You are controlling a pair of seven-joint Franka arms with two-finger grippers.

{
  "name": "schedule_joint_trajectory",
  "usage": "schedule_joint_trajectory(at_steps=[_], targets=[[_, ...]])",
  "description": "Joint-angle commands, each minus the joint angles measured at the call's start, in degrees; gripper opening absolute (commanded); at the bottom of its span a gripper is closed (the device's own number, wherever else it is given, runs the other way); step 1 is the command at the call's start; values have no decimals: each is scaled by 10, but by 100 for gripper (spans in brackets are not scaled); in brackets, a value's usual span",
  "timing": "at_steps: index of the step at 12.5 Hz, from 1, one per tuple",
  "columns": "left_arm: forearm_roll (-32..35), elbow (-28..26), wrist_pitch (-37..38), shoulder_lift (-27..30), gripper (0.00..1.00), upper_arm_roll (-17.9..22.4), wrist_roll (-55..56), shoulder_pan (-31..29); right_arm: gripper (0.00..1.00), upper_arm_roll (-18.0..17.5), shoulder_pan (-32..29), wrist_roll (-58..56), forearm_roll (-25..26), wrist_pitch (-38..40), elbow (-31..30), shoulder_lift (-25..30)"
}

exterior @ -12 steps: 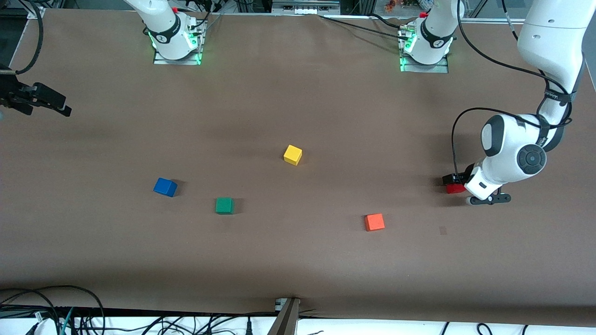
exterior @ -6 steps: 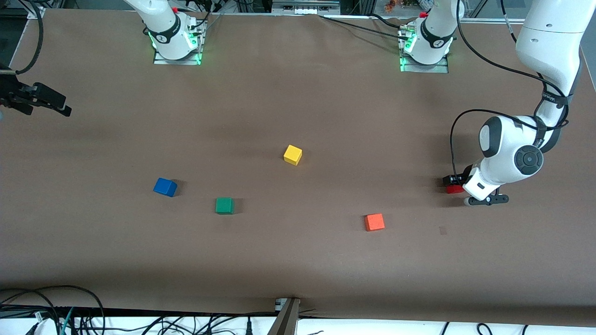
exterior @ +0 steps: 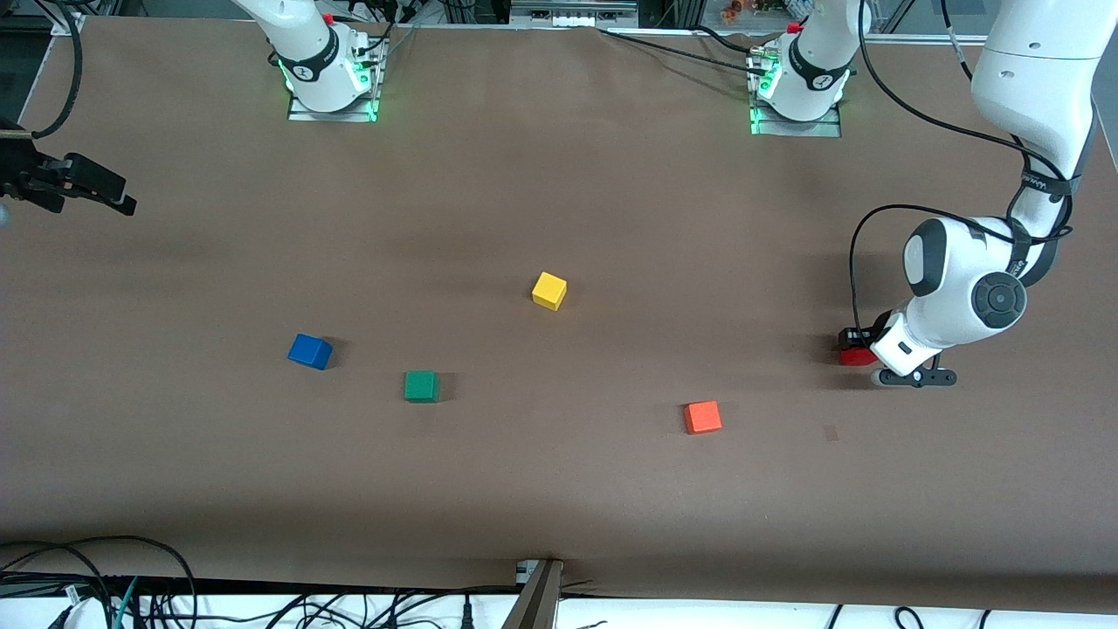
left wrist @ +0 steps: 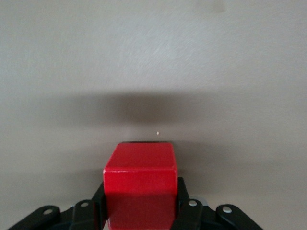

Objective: Pass red block to right arm, stack on blue
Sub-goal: 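Close the left gripper on the red cube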

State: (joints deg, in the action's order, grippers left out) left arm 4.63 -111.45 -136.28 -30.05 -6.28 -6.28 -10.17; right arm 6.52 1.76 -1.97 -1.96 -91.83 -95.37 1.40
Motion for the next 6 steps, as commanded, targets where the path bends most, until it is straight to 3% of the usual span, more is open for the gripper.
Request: schedule_joint_trajectory(at_steps=[1, 4, 6], targets=[[4, 39, 44, 15, 0, -4, -136, -5, 100, 1, 0, 0, -2, 8, 3, 4], [-3, 51, 70, 33, 0, -17, -165, -4, 100, 1, 0, 0, -2, 8, 3, 4], [-28, 51, 71, 46, 0, -54, -171, -8, 100, 1, 0, 0, -2, 8, 3, 4]])
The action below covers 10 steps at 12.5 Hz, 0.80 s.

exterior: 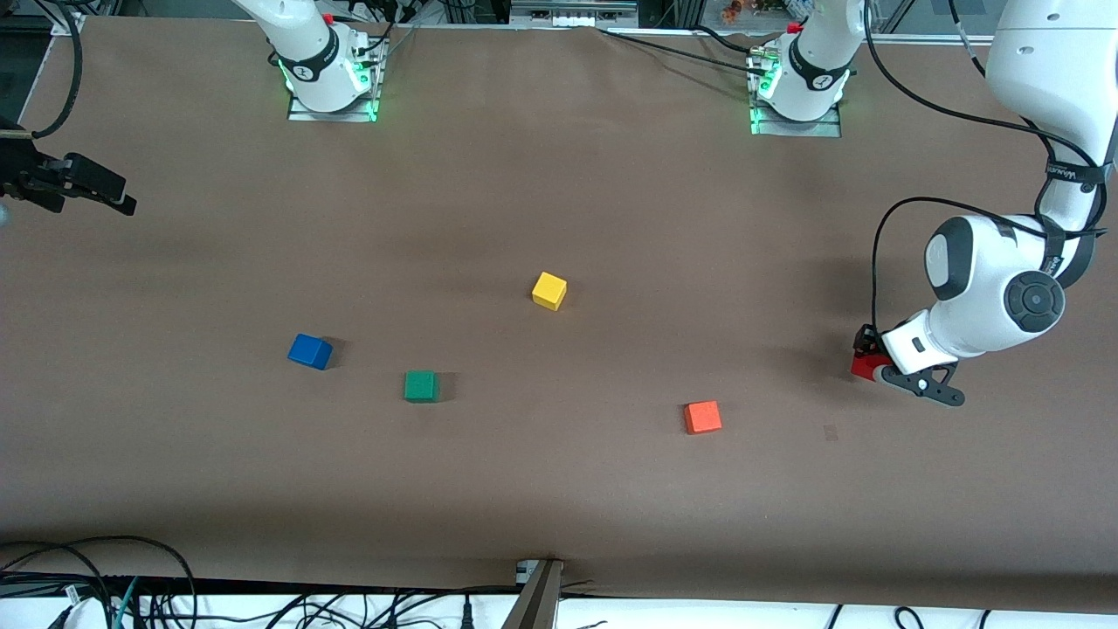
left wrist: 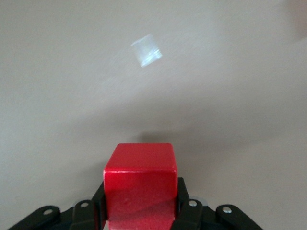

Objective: Pass red block to right arm, stack on blue
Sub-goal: 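Lift the red cube with the left gripper while the right gripper approaches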

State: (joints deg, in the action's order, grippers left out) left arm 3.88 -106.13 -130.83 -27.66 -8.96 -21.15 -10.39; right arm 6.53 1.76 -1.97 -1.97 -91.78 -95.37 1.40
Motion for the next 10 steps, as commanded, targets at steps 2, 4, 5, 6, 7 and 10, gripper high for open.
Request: schedule_joint_trajectory(at_steps=[2, 4, 5, 6, 7, 10], targets=[[-69, -2, 17, 30, 0, -71, -34, -13, 100, 1, 0, 0, -2, 6, 3, 4], [-90, 1, 16, 43, 0, -111, -49, -14, 100, 1, 0, 0, -2, 7, 3, 4], [-108, 2, 16, 46, 0, -133, -50, -16, 100, 0, 0, 2, -1, 7, 3, 4], [-129, 3, 16, 52, 0, -154, -54, -17, 100, -1, 0, 3, -1, 7, 3, 4], [-134, 9, 16, 53, 0, -173, -61, -17, 100, -1, 0, 1, -2, 7, 4, 4], [-194, 36, 15, 47, 0, -249, -71, -18, 100, -1, 1, 0, -17, 19, 3, 1]])
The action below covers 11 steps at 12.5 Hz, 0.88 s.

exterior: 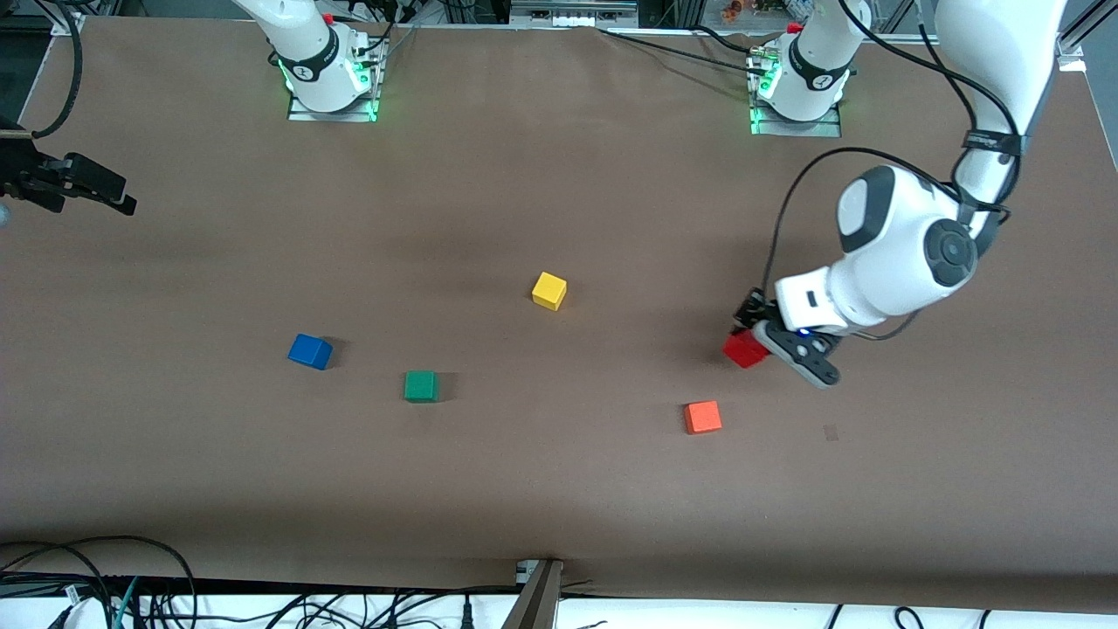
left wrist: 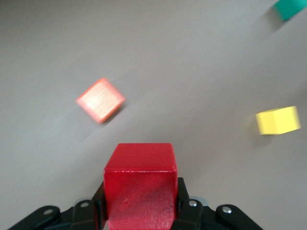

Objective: Pass red block to right arm, stack on blue
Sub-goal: 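Lift the red cube with the left gripper while the right gripper approaches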

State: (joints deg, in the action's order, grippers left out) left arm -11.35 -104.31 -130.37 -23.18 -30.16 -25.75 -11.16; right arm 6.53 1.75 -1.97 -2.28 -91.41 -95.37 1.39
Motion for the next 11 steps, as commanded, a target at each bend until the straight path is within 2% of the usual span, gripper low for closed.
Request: schedule_joint_trajectory(at_steps=[1, 3, 5, 8, 9, 11], targets=[[-85, 21, 4, 1, 0, -62, -29, -8, 100, -1, 2, 2, -28, 22, 2, -3], [-121, 63, -1, -7, 0, -76, -33, 18, 100, 0, 17, -1, -74, 35, 2, -39], [-122, 124, -5, -23, 0, -81, -33, 55, 100, 2, 14, 5, -167, 54, 4, -67], [-124, 231, -37, -75, 0, -82, -50, 128, 100, -8, 47, 5, -227, 93, 0, -96], [-124, 254, -60, -89, 0, -82, -57, 153, 100, -8, 51, 5, -273, 98, -4, -106], [-123, 268, -111, -101, 0, -82, -58, 193, 100, 0, 41, 6, -415, 144, -7, -138]])
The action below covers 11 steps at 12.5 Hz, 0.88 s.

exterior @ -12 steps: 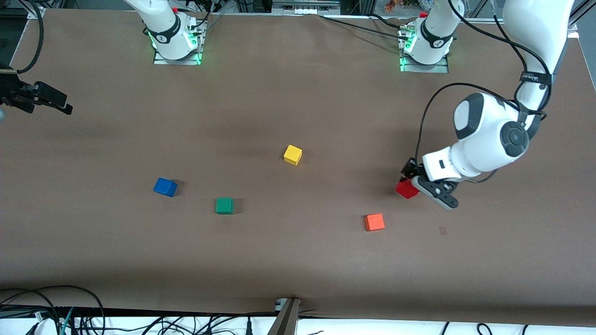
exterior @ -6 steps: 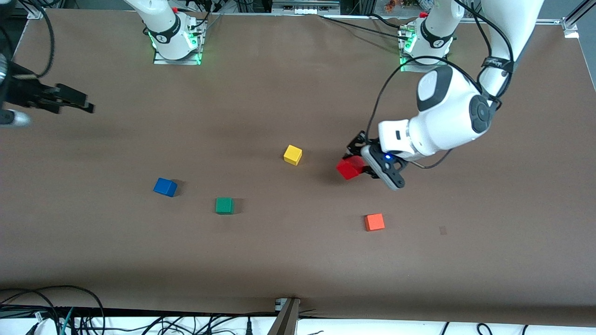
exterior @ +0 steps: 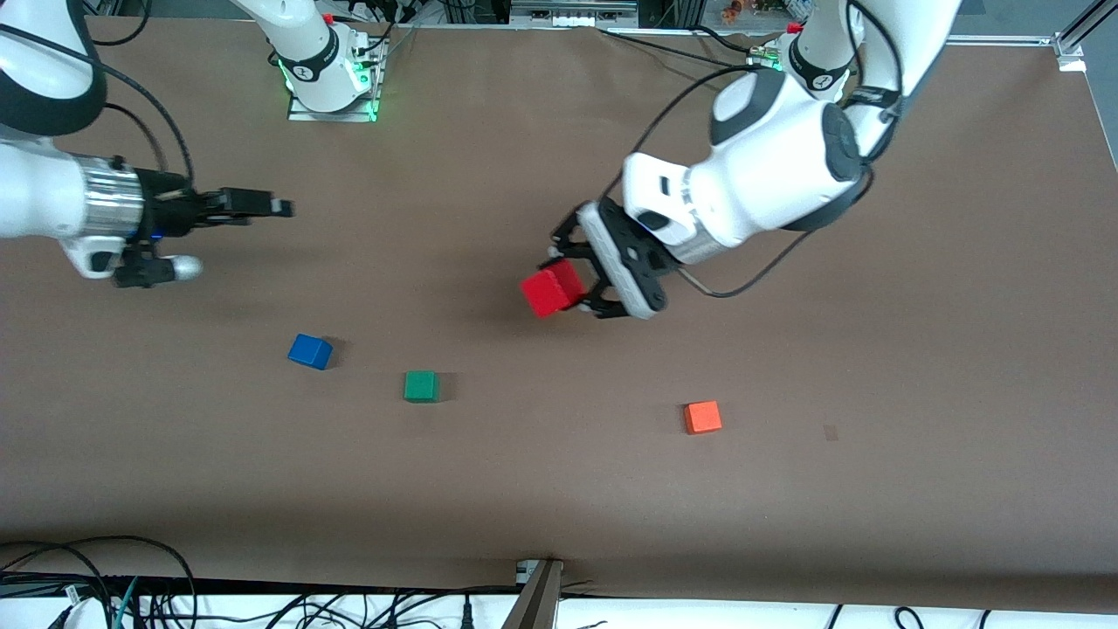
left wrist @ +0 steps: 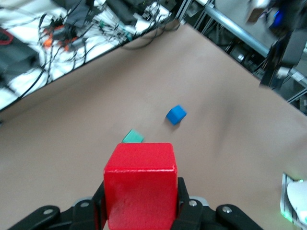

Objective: Pass red block to right arm, stack on blue
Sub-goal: 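Lift the red cube with the left gripper while the right gripper approaches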

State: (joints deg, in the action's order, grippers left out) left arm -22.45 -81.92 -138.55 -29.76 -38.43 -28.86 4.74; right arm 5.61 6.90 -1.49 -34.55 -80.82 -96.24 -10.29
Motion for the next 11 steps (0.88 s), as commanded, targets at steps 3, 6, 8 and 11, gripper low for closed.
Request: schedule_joint_trajectory(at_steps=[3, 6, 8, 11], targets=[[-12, 64, -77, -51, 0, 1, -26, 76, 100, 12, -24, 46, -239, 50, 1, -56], [-10, 86, -77, -57, 0, 1, -24, 95, 100, 0, -15, 44, -359, 70, -2, -97], [-13, 92, -78, -58, 0, 1, -17, 103, 100, -4, 5, 41, -428, 67, -6, -122], [-14, 107, -78, -68, 0, 1, -15, 111, 100, -5, 22, 28, -526, 66, -5, -152]])
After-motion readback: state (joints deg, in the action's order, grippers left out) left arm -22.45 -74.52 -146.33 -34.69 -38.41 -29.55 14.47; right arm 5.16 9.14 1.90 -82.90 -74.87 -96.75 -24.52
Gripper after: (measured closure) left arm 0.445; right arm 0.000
